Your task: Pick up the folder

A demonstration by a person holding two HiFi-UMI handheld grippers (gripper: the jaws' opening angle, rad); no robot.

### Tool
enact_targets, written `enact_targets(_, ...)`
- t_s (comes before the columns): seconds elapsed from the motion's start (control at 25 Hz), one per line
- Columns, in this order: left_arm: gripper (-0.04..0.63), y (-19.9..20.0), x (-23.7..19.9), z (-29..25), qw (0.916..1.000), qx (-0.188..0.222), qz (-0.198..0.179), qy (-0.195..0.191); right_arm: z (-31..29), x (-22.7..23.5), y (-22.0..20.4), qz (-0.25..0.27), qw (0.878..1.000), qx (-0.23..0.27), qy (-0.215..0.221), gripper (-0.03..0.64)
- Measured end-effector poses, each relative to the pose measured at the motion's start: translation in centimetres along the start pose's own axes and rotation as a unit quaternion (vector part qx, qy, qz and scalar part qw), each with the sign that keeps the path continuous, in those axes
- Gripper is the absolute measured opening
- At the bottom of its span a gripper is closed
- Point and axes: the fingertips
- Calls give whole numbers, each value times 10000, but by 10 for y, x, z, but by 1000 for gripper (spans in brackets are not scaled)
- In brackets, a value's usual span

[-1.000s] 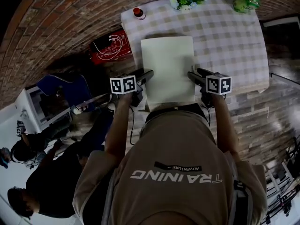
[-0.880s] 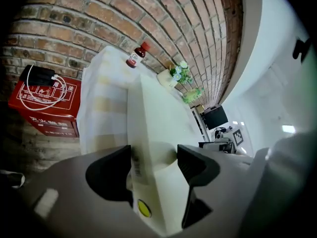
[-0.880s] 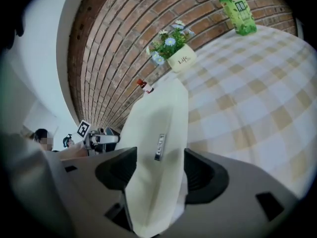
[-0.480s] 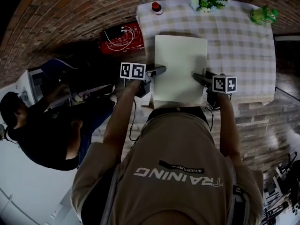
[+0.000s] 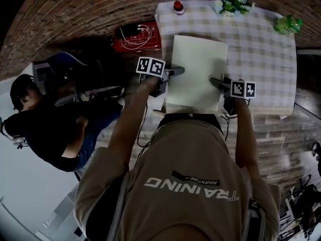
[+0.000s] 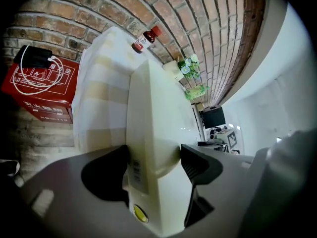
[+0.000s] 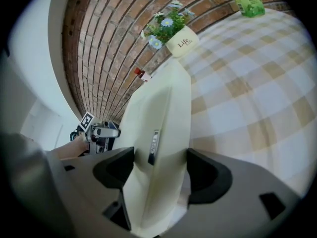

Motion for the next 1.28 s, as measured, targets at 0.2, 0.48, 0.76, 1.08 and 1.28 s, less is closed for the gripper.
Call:
enact_targets(0.2,324,0,0,0,9995,312,-30,-33,-1,0,-1,-30,10000,59,-18,295)
enact_targets(0.48,324,-8,12,11,9979,551,-295,-170,11,-14,-3,118,9998,179,-55,293)
enact_targets(0.76,325,-8,47,27,9932,883,-613,-451,44,-34,9,346,9958,808,-254,293)
enact_targets(1.08,325,14,110,65,9767,1460,-1317,-859,95,-75,70,1465,9760,1499,-584,293)
enact_targets(1.28,325,30,152,100,9597,1978,-1805,-850,125,-104,104,2034,9590,1890,-568,293)
Point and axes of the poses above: the fingertips, and each gripper's own axes: z backward along the fingers, x to its right, y out of its top, and after that the axes turned 12 degrees about z, right-handed
